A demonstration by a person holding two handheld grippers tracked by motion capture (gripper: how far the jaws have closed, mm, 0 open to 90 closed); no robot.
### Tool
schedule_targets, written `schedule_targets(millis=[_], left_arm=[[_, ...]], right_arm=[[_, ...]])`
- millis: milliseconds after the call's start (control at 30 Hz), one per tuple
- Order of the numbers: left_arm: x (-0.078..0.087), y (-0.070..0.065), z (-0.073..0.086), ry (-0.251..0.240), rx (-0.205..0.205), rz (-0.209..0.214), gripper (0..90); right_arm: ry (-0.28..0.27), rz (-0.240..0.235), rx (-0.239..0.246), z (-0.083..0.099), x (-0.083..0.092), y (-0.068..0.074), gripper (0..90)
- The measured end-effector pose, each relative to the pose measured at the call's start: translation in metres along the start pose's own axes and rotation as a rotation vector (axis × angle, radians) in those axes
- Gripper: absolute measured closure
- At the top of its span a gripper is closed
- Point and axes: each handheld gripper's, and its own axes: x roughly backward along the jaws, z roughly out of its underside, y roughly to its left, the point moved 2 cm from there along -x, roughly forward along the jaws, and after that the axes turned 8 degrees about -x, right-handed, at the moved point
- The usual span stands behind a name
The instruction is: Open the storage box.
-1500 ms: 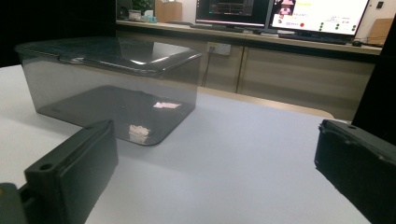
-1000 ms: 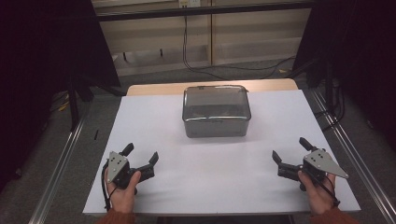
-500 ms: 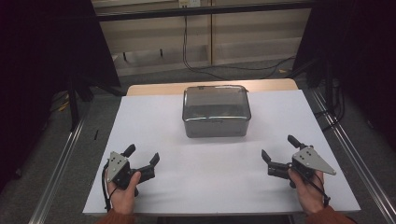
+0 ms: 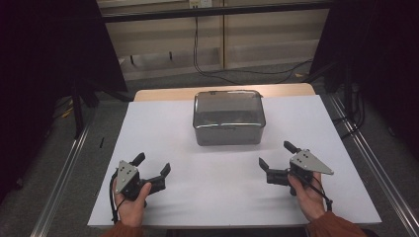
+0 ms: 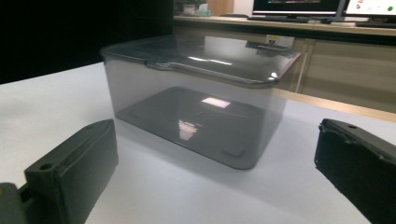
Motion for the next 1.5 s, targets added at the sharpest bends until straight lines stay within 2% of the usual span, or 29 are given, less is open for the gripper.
schedule_targets(millis=[133, 200, 467, 567, 900, 1200, 1233, 1267, 1300, 1467, 1500], left_arm=[[-0.001, 0.0, 0.0, 0.004, -0.003, 0.002, 3.4], [-0.001, -0.001, 0.0, 0.004, -0.003, -0.006, 3.4], [-0.003, -0.001, 0.001, 0.015, -0.007, 0.002, 3.4], [-0.003, -0.001, 0.001, 0.013, -0.007, 0.001, 3.4], [-0.003, 0.0, 0.002, 0.017, -0.006, -0.004, 3.4], [-0.004, 0.0, 0.002, 0.022, -0.004, -0.003, 3.4], [-0.004, 0.0, 0.002, 0.022, -0.005, -0.003, 3.4], [-0.004, 0.0, 0.002, 0.023, -0.004, -0.002, 3.4], [-0.004, 0.001, 0.002, 0.024, -0.006, -0.002, 3.4], [-0.004, 0.0, 0.003, 0.025, -0.003, 0.002, 3.4], [-0.004, 0.0, 0.003, 0.025, -0.003, 0.002, 3.4]], right_arm=[[0.028, -0.007, 0.028, -0.002, -0.006, 0.007, 0.0], [0.009, -0.036, 0.025, -0.005, -0.009, 0.01, 0.0], [0.015, -0.059, 0.006, -0.008, -0.024, 0.018, 0.0], [0.002, -0.066, 0.021, -0.012, -0.028, 0.022, 0.0], [0.017, -0.077, 0.043, -0.021, -0.042, 0.025, 0.0], [-0.012, -0.081, 0.089, -0.032, -0.055, 0.025, 1.0], [-0.013, -0.075, 0.113, -0.034, -0.058, 0.025, 0.5], [-0.013, -0.075, 0.113, -0.034, -0.058, 0.025, 0.5], [-0.013, -0.073, 0.144, -0.036, -0.061, 0.027, 0.5], [-0.006, -0.082, 0.186, -0.04, -0.068, 0.034, 1.3], [-0.006, -0.083, 0.209, -0.04, -0.07, 0.035, 2.4]])
